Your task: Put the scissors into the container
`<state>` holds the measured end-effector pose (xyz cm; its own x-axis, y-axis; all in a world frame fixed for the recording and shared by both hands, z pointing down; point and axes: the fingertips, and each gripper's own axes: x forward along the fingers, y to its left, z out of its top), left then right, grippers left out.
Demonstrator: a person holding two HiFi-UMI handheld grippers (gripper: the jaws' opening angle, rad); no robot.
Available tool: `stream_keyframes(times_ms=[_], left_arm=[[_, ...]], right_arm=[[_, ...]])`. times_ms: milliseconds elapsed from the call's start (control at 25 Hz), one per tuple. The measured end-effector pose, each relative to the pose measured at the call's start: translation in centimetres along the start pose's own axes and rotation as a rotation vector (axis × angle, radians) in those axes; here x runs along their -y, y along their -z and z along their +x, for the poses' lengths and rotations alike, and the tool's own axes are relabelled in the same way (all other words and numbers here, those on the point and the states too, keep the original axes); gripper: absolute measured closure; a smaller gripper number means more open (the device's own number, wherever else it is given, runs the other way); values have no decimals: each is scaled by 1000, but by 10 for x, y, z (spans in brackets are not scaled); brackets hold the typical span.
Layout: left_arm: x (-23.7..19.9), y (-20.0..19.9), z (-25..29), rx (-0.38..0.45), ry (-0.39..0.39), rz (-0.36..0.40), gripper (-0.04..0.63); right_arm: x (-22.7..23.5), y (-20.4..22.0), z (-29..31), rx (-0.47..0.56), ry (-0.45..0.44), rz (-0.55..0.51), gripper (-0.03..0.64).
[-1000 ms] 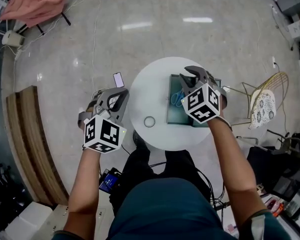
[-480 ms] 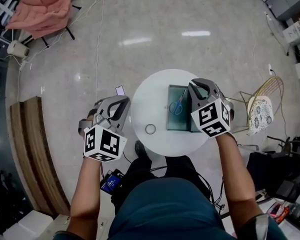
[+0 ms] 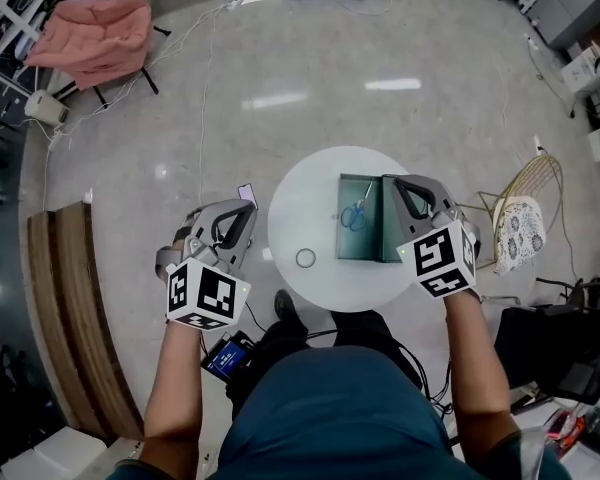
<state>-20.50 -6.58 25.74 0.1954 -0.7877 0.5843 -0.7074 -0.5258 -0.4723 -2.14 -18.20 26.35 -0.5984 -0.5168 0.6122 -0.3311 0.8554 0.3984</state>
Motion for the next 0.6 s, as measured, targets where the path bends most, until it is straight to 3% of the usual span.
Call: stream_keyframes(times_ms=[600], left_arm=[[36,-19,-73,20,-11,-7,577]], right_arm=[[-46,15,-74,-49,-15,2,578]])
